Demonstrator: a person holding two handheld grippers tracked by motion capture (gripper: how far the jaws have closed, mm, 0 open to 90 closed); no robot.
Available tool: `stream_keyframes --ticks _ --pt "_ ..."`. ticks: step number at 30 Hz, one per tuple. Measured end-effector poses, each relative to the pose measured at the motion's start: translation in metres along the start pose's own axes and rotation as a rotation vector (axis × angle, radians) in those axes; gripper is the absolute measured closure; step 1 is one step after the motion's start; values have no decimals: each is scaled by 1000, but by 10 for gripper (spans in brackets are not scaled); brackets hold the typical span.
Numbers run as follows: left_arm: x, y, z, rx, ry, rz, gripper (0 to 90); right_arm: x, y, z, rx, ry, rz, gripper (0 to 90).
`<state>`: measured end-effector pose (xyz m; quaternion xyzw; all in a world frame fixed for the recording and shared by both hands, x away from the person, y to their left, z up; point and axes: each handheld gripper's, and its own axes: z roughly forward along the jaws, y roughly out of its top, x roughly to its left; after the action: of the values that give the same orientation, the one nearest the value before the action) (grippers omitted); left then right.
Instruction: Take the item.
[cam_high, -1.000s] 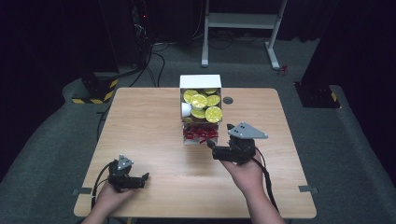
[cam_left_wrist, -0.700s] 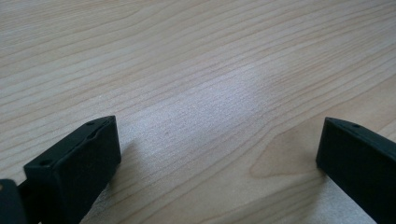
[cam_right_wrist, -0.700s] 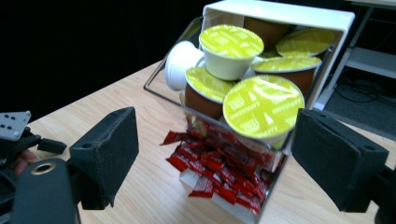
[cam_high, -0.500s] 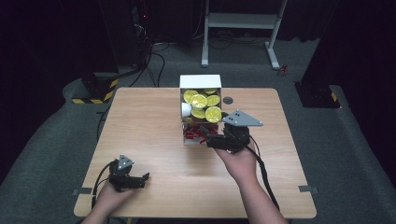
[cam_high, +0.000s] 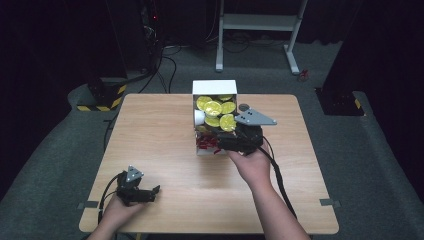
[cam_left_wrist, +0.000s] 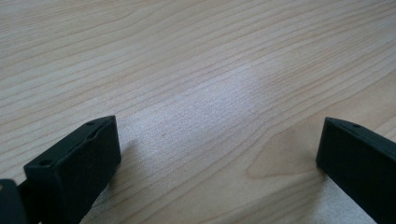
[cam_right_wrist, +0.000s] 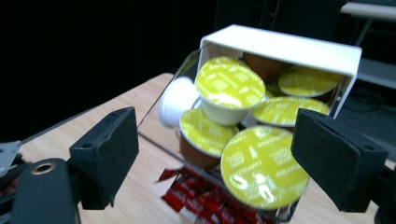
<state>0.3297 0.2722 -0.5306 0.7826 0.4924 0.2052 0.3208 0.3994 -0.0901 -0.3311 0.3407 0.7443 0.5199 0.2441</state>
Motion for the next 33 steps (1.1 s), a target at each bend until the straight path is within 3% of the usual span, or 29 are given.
stream_keyframes --ticks 7,12,33 --pt "0 0 0 1 -3 2 1 -2 4 10 -7 -11 1 145" --pt "0 0 0 0 -3 2 1 -2 11 24 44 -16 9 140" --pt "0 0 0 2 -5 3 1 -8 29 61 118 -20 14 172"
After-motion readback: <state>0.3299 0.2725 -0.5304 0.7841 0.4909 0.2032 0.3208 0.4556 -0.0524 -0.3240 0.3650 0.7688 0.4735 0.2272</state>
